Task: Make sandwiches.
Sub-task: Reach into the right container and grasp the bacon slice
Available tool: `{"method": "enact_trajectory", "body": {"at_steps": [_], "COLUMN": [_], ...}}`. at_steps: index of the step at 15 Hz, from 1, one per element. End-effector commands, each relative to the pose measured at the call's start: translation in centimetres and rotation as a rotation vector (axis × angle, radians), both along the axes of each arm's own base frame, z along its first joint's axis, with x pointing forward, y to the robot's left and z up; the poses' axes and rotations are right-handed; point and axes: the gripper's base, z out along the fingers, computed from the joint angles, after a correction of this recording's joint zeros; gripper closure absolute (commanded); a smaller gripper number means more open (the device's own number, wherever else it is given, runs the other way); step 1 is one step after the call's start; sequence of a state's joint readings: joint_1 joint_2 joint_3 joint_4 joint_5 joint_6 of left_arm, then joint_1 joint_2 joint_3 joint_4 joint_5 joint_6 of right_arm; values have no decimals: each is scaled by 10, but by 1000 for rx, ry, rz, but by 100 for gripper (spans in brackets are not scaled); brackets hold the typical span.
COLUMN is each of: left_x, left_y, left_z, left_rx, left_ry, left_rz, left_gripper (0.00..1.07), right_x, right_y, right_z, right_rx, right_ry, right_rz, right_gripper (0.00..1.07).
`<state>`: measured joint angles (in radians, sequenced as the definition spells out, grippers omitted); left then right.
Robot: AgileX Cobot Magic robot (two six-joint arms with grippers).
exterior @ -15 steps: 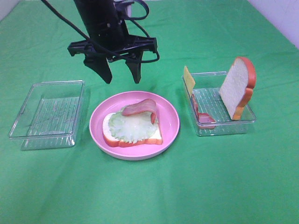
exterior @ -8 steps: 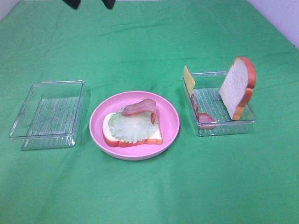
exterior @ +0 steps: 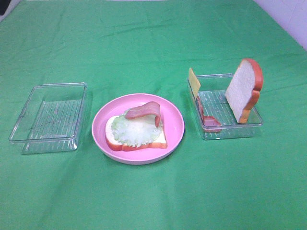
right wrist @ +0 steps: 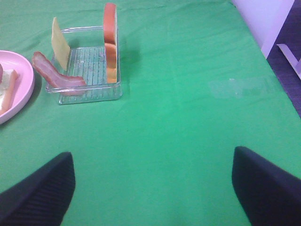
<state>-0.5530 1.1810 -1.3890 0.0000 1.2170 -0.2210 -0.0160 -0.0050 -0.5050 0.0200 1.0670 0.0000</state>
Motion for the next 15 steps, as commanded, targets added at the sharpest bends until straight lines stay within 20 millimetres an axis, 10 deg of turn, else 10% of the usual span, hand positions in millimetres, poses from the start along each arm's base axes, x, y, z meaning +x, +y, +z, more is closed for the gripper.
{"method": "enact_trajectory", "body": {"at_steps": [1, 5, 15], "left_x": [-39, -100, -172], "left_y": [24, 63, 119], "left_z": [-20, -62, -134], "left_rx": [50, 49, 46], "left_ry": [62, 31, -249], "left_rz": [-3, -4, -5], "left_gripper": [44, 44, 44], "right_x": [-2, -2, -2], "right_y": [0, 0, 0], "right_z": [0, 0, 0], "right_rx": [0, 0, -3], "right_ry": [-22, -22, -22], "right_rz": [-6, -6, -8], "right_gripper": [22, 22, 22]}}
